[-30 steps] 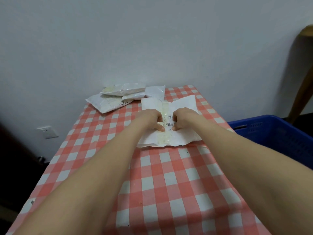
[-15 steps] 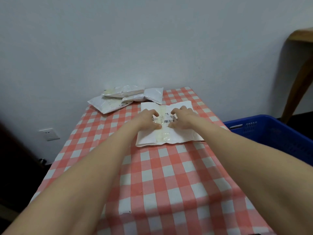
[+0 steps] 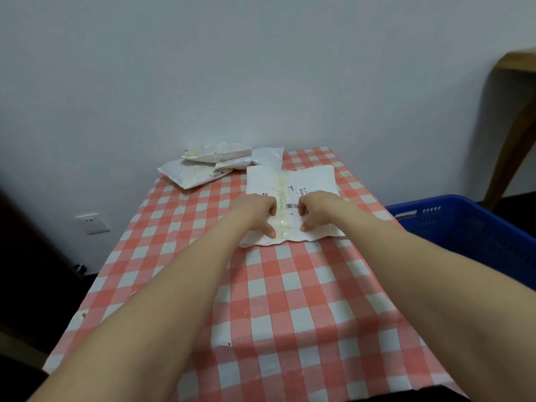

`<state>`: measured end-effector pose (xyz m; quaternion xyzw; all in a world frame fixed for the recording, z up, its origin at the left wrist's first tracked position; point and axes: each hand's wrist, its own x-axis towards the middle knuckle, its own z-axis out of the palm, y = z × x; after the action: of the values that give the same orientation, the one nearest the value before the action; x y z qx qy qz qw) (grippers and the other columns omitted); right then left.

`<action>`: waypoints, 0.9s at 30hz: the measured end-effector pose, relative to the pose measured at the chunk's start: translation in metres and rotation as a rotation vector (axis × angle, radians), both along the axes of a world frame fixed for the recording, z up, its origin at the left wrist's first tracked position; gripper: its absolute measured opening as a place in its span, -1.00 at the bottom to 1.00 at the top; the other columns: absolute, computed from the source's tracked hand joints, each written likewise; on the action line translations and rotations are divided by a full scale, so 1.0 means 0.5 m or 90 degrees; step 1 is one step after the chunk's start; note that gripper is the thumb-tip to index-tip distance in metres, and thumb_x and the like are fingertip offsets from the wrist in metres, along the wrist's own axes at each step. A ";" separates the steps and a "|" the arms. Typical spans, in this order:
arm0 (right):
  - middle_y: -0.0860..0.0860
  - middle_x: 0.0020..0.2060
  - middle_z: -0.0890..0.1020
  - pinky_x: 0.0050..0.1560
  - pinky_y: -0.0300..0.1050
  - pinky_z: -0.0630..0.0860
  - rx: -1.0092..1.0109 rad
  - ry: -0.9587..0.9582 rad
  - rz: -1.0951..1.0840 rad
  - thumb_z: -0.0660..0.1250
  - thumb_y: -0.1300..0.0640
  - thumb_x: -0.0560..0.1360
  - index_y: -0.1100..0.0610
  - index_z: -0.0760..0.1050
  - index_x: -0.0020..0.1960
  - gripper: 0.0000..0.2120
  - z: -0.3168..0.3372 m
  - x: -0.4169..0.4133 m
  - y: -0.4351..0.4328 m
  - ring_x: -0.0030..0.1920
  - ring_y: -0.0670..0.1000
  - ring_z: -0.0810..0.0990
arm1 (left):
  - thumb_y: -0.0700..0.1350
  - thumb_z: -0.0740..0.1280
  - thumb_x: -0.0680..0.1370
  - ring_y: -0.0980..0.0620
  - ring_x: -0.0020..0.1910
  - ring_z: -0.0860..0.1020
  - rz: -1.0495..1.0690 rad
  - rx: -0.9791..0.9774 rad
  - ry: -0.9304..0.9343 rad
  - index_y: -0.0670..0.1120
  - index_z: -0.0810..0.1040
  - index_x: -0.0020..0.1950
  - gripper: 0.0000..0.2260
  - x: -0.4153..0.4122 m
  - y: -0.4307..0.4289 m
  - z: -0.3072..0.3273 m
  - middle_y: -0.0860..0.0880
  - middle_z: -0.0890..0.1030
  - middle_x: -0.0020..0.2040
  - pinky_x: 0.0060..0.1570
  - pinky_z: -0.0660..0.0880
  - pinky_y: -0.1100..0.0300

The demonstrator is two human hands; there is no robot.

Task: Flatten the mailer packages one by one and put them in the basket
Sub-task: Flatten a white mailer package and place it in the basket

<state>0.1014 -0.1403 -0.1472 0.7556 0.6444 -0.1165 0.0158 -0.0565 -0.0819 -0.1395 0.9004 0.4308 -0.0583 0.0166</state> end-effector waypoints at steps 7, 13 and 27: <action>0.03 0.13 0.55 -0.07 -0.13 0.41 0.036 -0.027 0.007 0.39 0.07 0.48 -0.02 0.50 0.04 -0.84 -0.007 -0.004 0.003 0.05 0.09 0.52 | 0.04 0.50 0.38 0.04 -0.02 0.48 -0.035 0.042 -0.021 0.02 0.52 0.00 -0.72 0.007 0.000 0.004 0.11 0.52 -0.05 -0.18 0.32 0.18; 0.03 0.13 0.57 0.01 -0.14 0.45 0.041 0.031 0.025 0.38 0.12 0.50 0.07 0.55 0.15 -0.78 0.029 0.021 0.010 0.06 0.06 0.52 | 0.09 0.48 0.40 0.06 -0.11 0.48 -0.027 0.003 -0.003 0.02 0.51 -0.03 -0.74 0.005 0.006 0.041 0.11 0.51 -0.10 -0.23 0.34 0.20; 0.05 0.57 -0.13 0.52 0.12 -0.13 0.082 0.043 -0.010 -0.08 -0.05 0.65 0.01 -0.13 0.58 -0.46 -0.015 0.002 0.061 0.55 0.13 -0.23 | -0.01 -0.07 0.65 -0.10 0.55 -0.12 0.097 -0.003 -0.140 0.05 -0.07 0.57 -0.53 0.056 0.024 -0.037 -0.01 -0.07 0.58 0.49 -0.08 -0.15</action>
<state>0.1024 -0.1096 -0.1549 0.7555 0.6450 -0.1004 -0.0554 -0.0285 -0.0698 -0.1581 0.8659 0.4936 0.0410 0.0700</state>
